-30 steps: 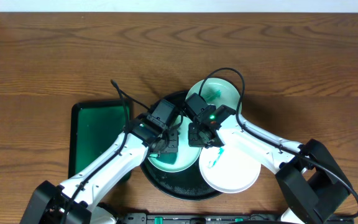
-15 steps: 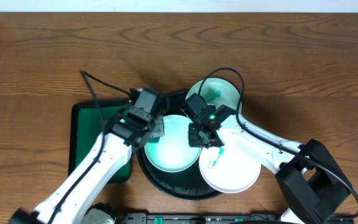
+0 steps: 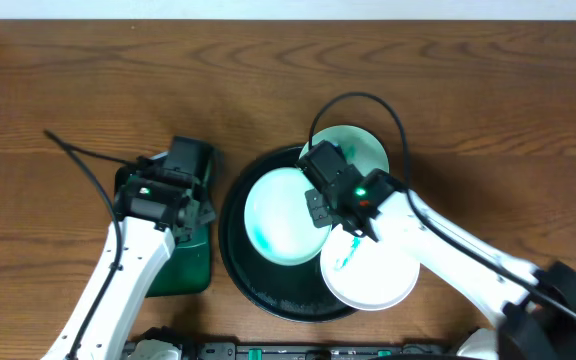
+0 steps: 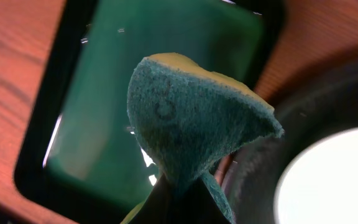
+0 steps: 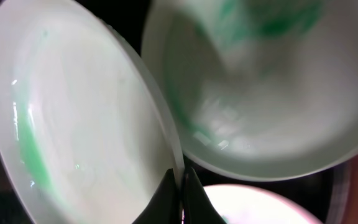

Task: Clean dirty plates on tray and stack at the side
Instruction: 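Withdraw the sponge with the left gripper to the green tray, then lift the pale green plate with the right gripper and move it toward the front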

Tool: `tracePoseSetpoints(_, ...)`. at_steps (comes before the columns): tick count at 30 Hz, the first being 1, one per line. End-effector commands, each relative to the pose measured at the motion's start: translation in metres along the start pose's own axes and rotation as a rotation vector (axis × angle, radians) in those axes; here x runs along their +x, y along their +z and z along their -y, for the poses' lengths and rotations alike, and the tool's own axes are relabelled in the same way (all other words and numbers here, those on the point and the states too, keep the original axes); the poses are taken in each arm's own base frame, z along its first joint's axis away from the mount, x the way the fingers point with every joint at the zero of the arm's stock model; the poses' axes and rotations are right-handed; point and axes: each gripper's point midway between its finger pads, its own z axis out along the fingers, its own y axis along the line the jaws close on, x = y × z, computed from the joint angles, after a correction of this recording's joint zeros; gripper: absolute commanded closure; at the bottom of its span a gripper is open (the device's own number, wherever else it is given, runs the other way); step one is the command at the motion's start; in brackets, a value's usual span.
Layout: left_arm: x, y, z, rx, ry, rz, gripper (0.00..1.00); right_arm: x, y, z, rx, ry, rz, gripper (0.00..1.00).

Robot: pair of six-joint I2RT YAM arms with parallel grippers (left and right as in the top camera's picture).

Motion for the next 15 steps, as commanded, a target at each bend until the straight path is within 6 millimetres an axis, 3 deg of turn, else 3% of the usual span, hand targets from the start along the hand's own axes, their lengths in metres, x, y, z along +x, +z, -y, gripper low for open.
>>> tracePoseSetpoints(1,-0.003,-0.002,-0.002,0.027,-0.040,-0.021,0.93,-0.024,-0.032,0.002,0.081,-0.175,0.141,0.99)
tracePoseSetpoints(7,-0.005,-0.001,-0.008,0.018,-0.058,-0.029,0.93,-0.027,-0.052,-0.008,0.203,-0.345,0.231,0.99)
tracePoseSetpoints(15,-0.002,0.000,-0.007,0.022,-0.055,-0.042,0.93,-0.042,-0.083,-0.006,0.478,-0.512,0.366,0.99)
